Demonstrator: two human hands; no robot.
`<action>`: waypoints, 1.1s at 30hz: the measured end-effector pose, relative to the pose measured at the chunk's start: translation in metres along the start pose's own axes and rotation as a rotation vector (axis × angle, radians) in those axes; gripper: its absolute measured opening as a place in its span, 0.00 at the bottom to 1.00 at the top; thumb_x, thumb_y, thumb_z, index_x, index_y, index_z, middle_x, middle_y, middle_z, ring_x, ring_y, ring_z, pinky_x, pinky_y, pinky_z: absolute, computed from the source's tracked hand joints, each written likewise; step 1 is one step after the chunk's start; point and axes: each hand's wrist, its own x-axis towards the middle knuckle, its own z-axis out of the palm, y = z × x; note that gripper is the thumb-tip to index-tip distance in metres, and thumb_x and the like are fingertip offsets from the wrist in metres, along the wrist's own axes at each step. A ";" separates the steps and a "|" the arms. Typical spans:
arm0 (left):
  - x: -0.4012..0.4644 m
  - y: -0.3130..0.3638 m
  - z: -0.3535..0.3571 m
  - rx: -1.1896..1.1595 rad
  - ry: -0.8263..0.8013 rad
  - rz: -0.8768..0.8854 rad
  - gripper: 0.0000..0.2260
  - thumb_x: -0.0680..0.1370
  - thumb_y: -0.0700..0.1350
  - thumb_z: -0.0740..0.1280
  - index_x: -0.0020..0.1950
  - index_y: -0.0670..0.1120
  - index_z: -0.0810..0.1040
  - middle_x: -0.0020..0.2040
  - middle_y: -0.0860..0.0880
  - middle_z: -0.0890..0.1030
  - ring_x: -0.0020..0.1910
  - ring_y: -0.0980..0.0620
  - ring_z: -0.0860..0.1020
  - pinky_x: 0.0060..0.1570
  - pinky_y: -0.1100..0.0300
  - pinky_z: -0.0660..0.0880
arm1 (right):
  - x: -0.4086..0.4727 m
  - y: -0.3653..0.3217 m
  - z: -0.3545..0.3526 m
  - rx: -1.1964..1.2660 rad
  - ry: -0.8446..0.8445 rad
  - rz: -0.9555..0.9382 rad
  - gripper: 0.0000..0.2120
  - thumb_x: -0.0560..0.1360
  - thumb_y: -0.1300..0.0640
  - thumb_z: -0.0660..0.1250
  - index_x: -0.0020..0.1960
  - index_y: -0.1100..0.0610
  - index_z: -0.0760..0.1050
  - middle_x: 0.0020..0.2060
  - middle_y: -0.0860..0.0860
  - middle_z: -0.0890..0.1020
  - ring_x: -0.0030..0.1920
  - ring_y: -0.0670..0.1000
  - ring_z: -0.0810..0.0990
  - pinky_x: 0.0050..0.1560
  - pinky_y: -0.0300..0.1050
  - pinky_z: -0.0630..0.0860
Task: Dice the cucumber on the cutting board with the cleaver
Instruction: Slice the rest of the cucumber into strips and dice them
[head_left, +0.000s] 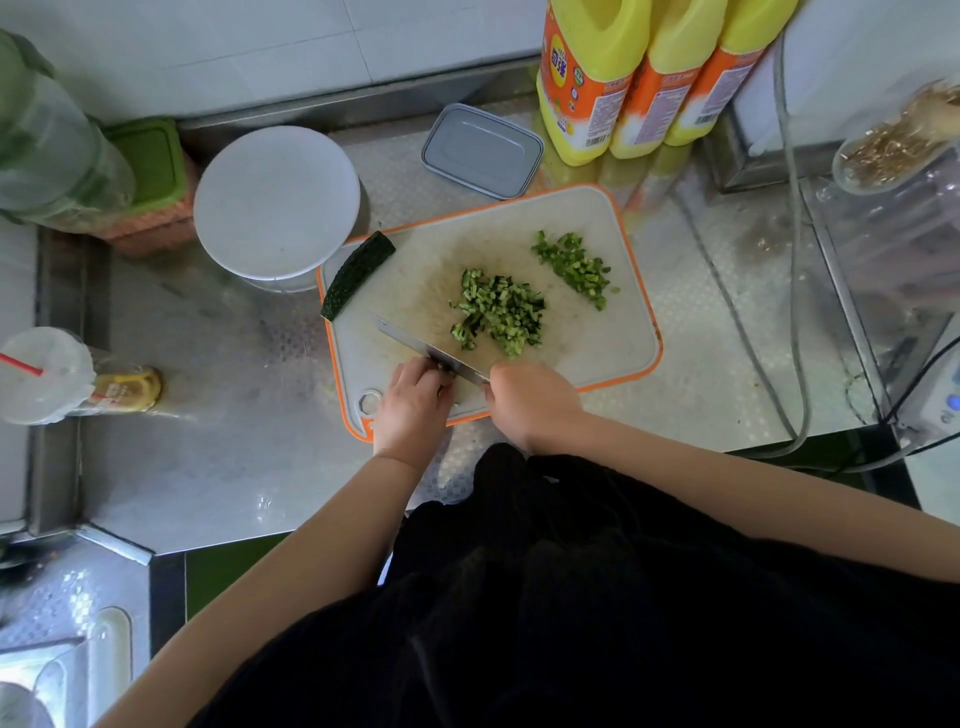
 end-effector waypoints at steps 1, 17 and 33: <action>0.000 -0.001 0.001 -0.011 0.008 0.001 0.09 0.74 0.44 0.66 0.41 0.39 0.81 0.45 0.43 0.78 0.46 0.42 0.75 0.38 0.49 0.77 | 0.000 -0.001 0.001 -0.014 0.005 0.000 0.04 0.79 0.60 0.59 0.48 0.58 0.72 0.32 0.49 0.69 0.38 0.56 0.75 0.35 0.46 0.67; -0.005 -0.006 0.005 -0.028 0.060 0.060 0.13 0.76 0.47 0.62 0.43 0.40 0.82 0.46 0.45 0.79 0.46 0.44 0.75 0.36 0.51 0.76 | 0.015 0.007 0.004 0.164 -0.095 0.082 0.09 0.79 0.56 0.60 0.50 0.62 0.75 0.43 0.58 0.79 0.47 0.60 0.78 0.41 0.48 0.71; -0.010 0.001 -0.002 0.003 0.012 -0.010 0.14 0.75 0.47 0.60 0.42 0.39 0.81 0.45 0.43 0.78 0.45 0.41 0.75 0.41 0.49 0.75 | 0.000 -0.003 0.000 0.032 -0.039 0.003 0.09 0.80 0.56 0.57 0.52 0.60 0.73 0.40 0.54 0.76 0.43 0.58 0.78 0.38 0.46 0.69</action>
